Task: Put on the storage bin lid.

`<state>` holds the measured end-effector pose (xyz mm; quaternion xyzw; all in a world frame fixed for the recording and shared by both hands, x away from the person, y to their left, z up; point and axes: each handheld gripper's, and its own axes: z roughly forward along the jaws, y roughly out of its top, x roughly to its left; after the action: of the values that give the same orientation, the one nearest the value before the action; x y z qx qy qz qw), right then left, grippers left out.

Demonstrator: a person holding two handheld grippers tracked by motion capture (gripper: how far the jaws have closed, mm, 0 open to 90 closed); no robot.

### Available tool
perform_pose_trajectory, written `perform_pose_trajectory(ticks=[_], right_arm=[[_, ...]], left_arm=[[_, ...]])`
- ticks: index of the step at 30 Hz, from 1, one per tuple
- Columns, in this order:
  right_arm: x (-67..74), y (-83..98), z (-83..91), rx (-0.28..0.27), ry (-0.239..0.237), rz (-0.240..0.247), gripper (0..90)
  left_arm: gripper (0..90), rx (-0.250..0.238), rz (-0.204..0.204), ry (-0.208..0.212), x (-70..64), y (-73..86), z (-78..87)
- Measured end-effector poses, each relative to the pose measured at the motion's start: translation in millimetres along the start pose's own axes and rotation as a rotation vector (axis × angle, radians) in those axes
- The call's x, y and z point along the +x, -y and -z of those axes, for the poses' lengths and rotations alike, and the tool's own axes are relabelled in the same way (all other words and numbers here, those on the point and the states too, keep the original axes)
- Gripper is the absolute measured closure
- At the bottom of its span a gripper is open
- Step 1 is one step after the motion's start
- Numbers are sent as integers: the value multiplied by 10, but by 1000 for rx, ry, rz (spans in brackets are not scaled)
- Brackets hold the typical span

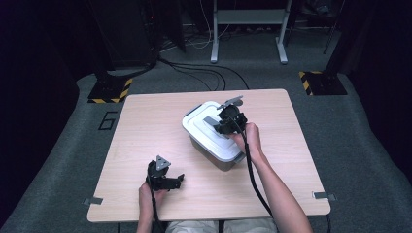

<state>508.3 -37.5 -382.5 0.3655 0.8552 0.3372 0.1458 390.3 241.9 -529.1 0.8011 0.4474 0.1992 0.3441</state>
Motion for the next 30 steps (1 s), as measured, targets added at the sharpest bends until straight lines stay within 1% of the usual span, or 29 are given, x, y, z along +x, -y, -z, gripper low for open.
perform_pose_trajectory(ticks=[2, 4, 5, 7, 8, 9, 11, 12, 13, 14, 15, 16, 17, 19, 21, 22, 27, 28, 29, 30], right_arm=[[-4, 10, 0, -8, -3, -1, 663], [-5, 13, 1, -10, -5, 3, 651], [-6, 9, 0, -5, 7, 4, 561], [-16, 7, 6, -2, -8, 14, 489], [-16, 7, 6, -2, -8, 14, 489], [1, 8, 32, -10, 40, 25, 300], [-10, 26, 55, -25, 38, 19, 187], [-19, 36, 65, -35, 43, 15, 166], [-39, 53, 85, -45, 45, 13, 141], [-53, 68, 104, -44, 45, 7, 121], [-66, 82, 120, -53, 45, 5, 82], [-80, 93, 133, -61, 51, 14, 50], [-105, 114, 163, -64, 55, 26, 21], [-128, 140, 212, -76, 61, 14, 2], [-156, 179, 281, -92, 86, 2, 0], [-177, 197, 310, -105, 98, 13, 0], [-234, 295, 470, -117, 136, -12, 0], [-234, 295, 470, -117, 136, -12, 0], [-280, 347, 540, -121, 147, -9, 0], [-299, 367, 563, -124, 151, -8, 0]], left_arm=[[100, -4, 6, 1, -4, 1, -3], [100, 0, 1, 1, 0, 0, 0], [100, 0, 0, 0, 0, 0, 0], [100, -4, 7, 1, -5, 1, -3], [101, -4, 7, 1, -5, 1, -3], [101, 0, 0, 0, 0, 0, 0], [101, -3, 4, 0, -3, 1, -2], [101, 0, 0, 0, 1, 0, 1], [101, -4, 7, 1, -4, 1, -3], [101, -4, 6, 0, -4, 1, -2], [101, -1, 2, 0, -1, 0, 0], [101, -4, 6, 0, -4, 1, -2], [101, 0, 0, 0, 1, 0, 1], [101, -1, 2, 0, -1, 0, 0], [101, -1, 2, 0, -1, 0, 0], [101, -5, 6, 0, -4, 1, -3], [101, -1, 2, 0, -1, 0, -1], [101, -1, 2, 0, -1, 0, -1], [101, 0, 0, 0, 1, 0, 0], [101, -5, 6, 0, -4, 1, -3]])
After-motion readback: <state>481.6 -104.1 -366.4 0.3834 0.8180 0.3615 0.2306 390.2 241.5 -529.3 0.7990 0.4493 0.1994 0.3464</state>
